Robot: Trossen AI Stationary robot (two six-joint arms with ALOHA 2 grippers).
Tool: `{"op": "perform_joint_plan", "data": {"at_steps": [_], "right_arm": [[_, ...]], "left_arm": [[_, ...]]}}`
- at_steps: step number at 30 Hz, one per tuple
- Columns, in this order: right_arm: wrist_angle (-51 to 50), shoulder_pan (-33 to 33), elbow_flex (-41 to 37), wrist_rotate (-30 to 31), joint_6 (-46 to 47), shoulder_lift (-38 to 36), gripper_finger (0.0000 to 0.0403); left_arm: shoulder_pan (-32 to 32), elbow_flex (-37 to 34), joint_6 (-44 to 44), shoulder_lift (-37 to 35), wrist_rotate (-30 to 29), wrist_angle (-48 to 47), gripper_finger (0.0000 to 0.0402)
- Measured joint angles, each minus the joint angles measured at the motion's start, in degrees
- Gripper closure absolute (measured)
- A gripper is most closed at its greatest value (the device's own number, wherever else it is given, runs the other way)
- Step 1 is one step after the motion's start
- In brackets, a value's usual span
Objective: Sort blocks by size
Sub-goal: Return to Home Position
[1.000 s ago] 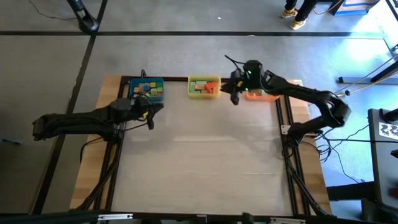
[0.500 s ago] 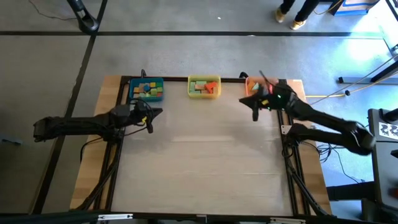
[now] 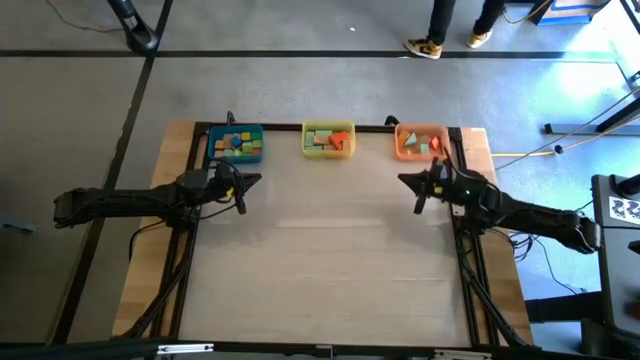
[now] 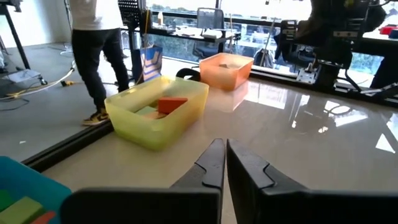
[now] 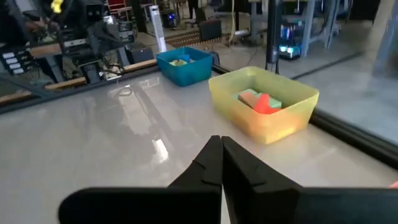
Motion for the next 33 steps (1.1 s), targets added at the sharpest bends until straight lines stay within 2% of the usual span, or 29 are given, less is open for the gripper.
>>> {"op": "perform_joint_plan", "data": {"at_steps": [3, 10, 14, 16, 27, 33], "right_arm": [[-0.1, 2.2, -1.5, -0.3, -1.8, -3.6, 0.0397], [-2.4, 2.8, -4.1, -7.3, -0.5, -10.0, 0.0396], [-1.8, 2.8, -6.6, -7.3, 2.1, -12.8, 0.0396], [-2.1, 2.8, -6.7, -5.4, 3.6, -13.4, 0.0396], [-2.5, 2.7, -6.7, -3.2, 4.1, -12.6, 0.0395], [-2.5, 2.7, -6.8, -3.0, 4.1, -12.6, 0.0395]], "left_arm": [[0.0, 0.0, 1.2, 0.0, 0.3, -0.2, 0.0400], [0.0, 0.0, 3.6, -0.9, 4.3, -1.0, 0.0401], [0.1, -0.6, 3.9, -2.3, 5.2, -0.3, 0.0401], [0.2, -2.6, 2.8, -3.5, 5.1, 0.9, 0.0401], [2.2, -2.5, 1.7, -9.9, 1.8, -12.6, 0.0401], [2.7, -2.5, 0.5, -10.0, 0.6, -13.4, 0.0401]]}}
